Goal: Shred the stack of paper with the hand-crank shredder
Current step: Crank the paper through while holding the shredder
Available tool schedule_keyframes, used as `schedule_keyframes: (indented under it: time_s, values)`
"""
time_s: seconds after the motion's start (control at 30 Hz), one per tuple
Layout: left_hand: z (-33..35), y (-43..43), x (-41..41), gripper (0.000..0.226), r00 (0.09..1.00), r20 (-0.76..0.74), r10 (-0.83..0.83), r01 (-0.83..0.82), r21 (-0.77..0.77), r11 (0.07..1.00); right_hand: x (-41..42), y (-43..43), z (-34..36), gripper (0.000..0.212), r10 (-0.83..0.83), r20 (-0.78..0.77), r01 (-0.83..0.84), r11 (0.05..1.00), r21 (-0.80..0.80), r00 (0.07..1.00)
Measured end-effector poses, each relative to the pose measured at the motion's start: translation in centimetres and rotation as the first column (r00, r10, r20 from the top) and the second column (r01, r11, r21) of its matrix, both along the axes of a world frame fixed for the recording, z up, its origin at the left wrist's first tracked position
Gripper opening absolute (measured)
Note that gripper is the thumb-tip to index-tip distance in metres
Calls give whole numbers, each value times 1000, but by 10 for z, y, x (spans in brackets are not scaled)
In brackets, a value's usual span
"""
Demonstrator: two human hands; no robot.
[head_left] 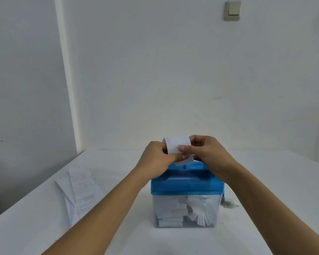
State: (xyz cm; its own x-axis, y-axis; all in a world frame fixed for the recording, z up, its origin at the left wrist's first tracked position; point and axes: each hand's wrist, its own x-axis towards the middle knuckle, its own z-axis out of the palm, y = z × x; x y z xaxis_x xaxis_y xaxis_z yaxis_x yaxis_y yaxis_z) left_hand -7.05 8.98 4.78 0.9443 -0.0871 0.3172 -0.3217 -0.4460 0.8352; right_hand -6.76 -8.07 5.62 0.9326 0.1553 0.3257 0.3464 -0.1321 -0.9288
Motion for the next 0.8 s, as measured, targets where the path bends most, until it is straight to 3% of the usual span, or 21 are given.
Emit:
schedule_keyframes:
  time_s: [0.27,0.57,0.8]
  values:
    - [-7,14,4,46,1000,-7,-2,2,42,999,1,2,-9,11,-109,150,148,948,-283,983]
    - [-9,20,4,36,999,-31,6,-7,-23,1000,0,2,-17,6,-183,183,230,932,-280,966]
    - [-11,22,8,38,998,-60,0,-7,-118,993,1,3,-19,9,-183,232,264,881,-392,955]
